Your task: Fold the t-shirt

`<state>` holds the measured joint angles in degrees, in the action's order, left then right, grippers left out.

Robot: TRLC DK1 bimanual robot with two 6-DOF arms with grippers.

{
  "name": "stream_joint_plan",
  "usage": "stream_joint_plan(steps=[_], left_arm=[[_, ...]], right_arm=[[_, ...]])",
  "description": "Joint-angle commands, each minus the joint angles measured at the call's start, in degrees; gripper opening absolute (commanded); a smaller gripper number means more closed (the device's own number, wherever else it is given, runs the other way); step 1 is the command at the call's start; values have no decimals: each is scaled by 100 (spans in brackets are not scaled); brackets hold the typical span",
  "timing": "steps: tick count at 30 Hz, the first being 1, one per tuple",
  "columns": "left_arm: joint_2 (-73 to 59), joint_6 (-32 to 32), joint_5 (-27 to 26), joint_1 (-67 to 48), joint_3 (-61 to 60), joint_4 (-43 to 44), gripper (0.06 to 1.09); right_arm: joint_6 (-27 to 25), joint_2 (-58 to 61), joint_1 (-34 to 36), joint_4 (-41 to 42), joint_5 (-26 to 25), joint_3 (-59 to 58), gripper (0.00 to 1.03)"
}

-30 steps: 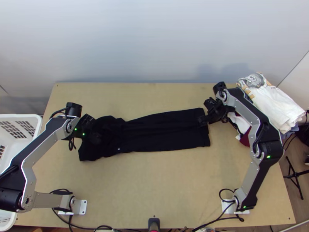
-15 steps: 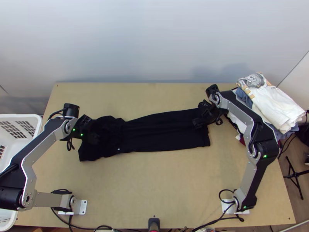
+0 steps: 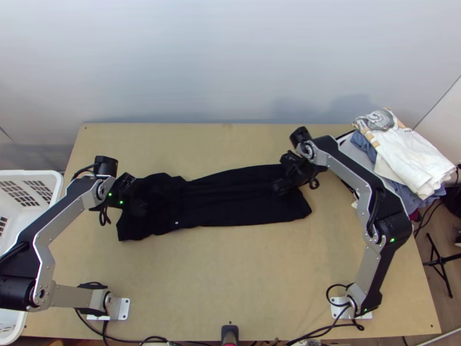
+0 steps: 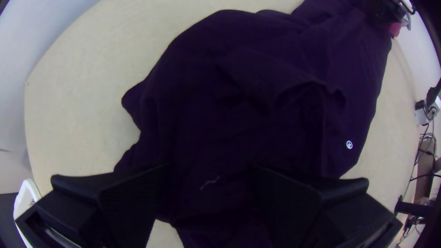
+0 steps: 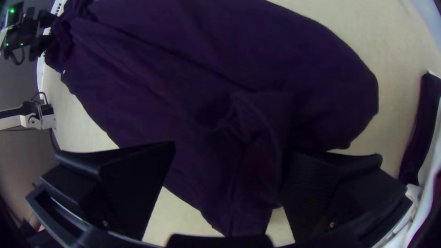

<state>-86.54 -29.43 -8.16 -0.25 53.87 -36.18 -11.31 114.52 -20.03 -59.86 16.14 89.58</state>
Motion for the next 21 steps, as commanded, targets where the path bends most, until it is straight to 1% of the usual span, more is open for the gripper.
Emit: stream_joint_plan(steps=[1, 3, 5, 6, 10, 13, 17, 21], left_arm=[[-56, -63, 25, 25, -78, 68, 90], [-56, -98, 34, 52, -78, 76, 90], [-47, -133, 34, 78, -78, 76, 90], [-47, -151, 34, 87, -69, 76, 90], [-3, -221, 34, 166, -78, 76, 90], [-3, -256, 34, 236, -87, 76, 90], [32, -265, 34, 245, -157, 76, 90], [111, -265, 34, 298, -166, 68, 90]], right_arm=[[41, 211, -308, 0, 47, 112, 82], [32, 343, -361, 97, 47, 103, 78], [32, 466, -370, 158, 47, 130, 78], [32, 519, -370, 202, 47, 156, 75], [32, 528, -343, 475, 47, 191, 30], [15, 431, -343, 677, 38, 209, 3], [15, 202, -326, 598, 38, 341, 3], [24, -88, -625, 132, 47, 754, 3]])
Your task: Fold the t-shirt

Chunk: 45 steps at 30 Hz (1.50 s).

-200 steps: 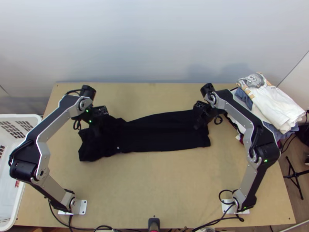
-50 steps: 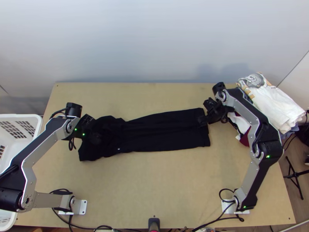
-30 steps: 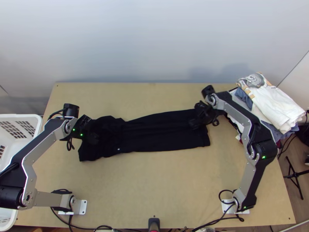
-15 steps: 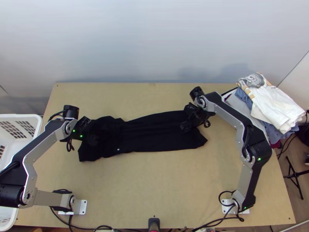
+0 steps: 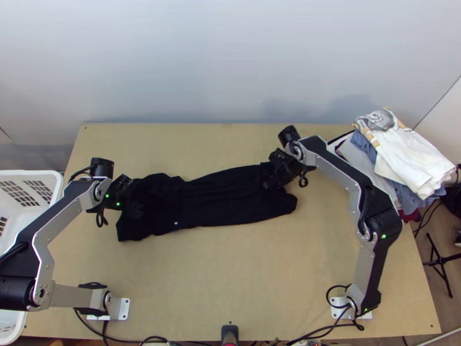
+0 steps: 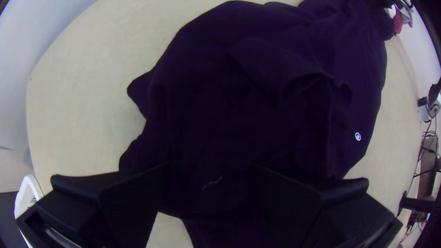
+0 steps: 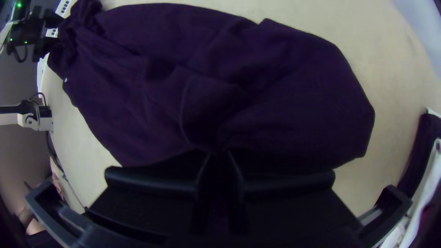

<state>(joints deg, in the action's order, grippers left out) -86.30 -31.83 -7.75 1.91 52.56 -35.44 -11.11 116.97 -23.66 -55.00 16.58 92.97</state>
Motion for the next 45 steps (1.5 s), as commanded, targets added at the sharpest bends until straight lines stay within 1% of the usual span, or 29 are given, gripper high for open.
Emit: stream_joint_plan(steps=[1, 3, 6, 10, 14, 16, 22, 27, 33, 38, 41, 45], left_arm=[[166, -25, -7, 90, -17, -15, 90], [386, -25, -7, 134, 44, -103, 90], [826, -42, -34, 310, 308, -534, 90], [1327, -139, -315, 740, 695, -1097, 90], [1617, -200, -350, 1233, 818, -1193, 90], [1713, -209, -359, 1496, 827, -1281, 90], [1986, -200, -570, 2349, 695, -1351, 90], [2460, -200, -640, 2366, 238, -1439, 90], [2592, -350, -640, 2393, -158, -1360, 90], [2618, -367, -640, 2437, -413, -1202, 90], [2742, -367, -631, 2437, -545, -1193, 90], [2988, -420, -631, 2551, -685, -1193, 90]], right_arm=[[13, -403, -376, -388, 3, 529, 3], [83, -473, -613, -415, 3, 775, 3], [127, -420, -1018, -687, 3, 1338, 3], [127, -51, -1545, -1179, 3, 2357, 3], [109, 590, -1888, -1716, 47, 3667, 3], [101, 784, -2046, -1707, 100, 4063, 3], [-93, 1003, -2538, -1364, 126, 4186, 3], [-128, 1030, -2723, -1004, 135, 4186, 3], [-137, 1091, -2890, -54, 258, 4177, 3], [-145, 1487, -3171, 728, 346, 4106, 3], [-110, 1742, -3356, 1202, 495, 4106, 3], [-119, 1953, -3690, 1818, 504, 4124, 3]])
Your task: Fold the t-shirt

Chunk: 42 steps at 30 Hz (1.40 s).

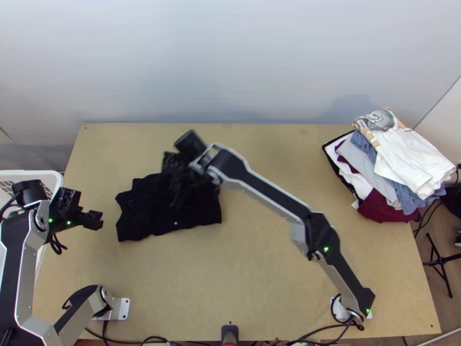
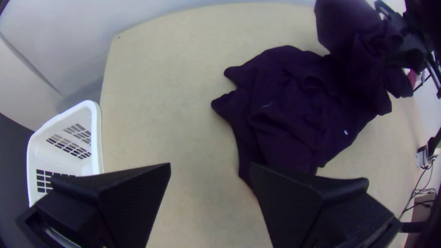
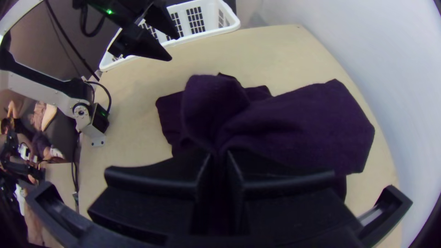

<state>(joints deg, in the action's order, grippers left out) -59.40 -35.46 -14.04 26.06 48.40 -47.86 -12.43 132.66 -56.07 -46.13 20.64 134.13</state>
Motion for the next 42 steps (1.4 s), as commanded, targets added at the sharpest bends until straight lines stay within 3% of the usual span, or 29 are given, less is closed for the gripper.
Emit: stream_joint_plan(steps=[1, 12, 17, 18, 23, 24, 40, 42], left_arm=[[376, -66, -2, 162, -279, 48, 90], [860, -154, -2, 399, -621, 48, 90], [1070, -110, -11, 408, -788, 31, 90], [1114, -84, -11, 408, -797, 13, 90], [1229, 31, -2, 391, -788, -48, 94], [1237, 48, -2, 373, -788, -75, 94], [1325, 4, 86, 268, -832, -92, 94], [1264, 48, 86, 65, -771, -75, 94]], right_arm=[[12, 427, -527, 1027, 98, 44, 3], [-23, 1139, -747, 1792, 98, 123, 3], [56, 1420, -659, 1862, 63, 131, 17], [74, 1464, -642, 1853, 45, 131, 25], [82, 1587, -598, 1625, -25, 140, 91], [82, 1561, -598, 1554, -25, 140, 100], [162, -135, -642, 447, 256, 52, 99], [232, -285, -492, 166, 221, -167, 95]])
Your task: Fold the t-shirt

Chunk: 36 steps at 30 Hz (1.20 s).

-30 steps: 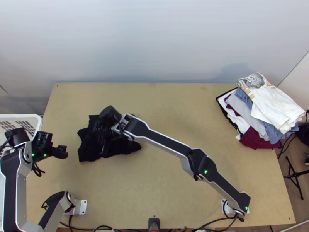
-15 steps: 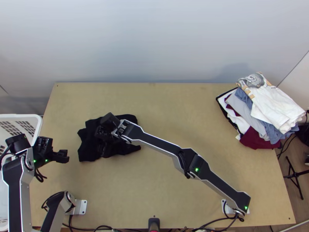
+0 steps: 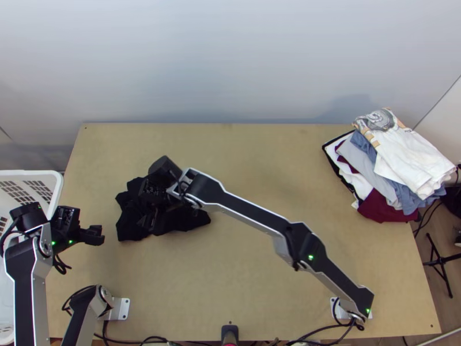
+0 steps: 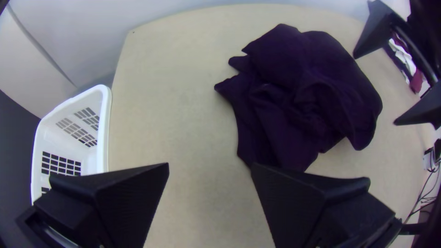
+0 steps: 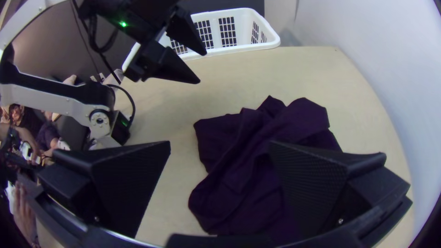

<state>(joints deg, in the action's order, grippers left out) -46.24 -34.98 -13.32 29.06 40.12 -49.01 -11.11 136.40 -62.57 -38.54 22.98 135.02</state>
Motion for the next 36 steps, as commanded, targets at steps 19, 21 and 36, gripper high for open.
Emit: stream_joint_plan(steps=[19, 21, 36], left_arm=[[-3330, 1925, 972, -4312, 1956, 2019, 94], [-3321, 1925, 972, -4479, 1877, 2010, 94], [-3392, 703, 1077, -3969, 321, 2063, 93]], right_arm=[[118, -166, 1194, 102, -22, -1602, 3], [101, -166, 1203, 102, -22, -1637, 3], [83, 141, 1036, 31, -22, -1408, 3]])
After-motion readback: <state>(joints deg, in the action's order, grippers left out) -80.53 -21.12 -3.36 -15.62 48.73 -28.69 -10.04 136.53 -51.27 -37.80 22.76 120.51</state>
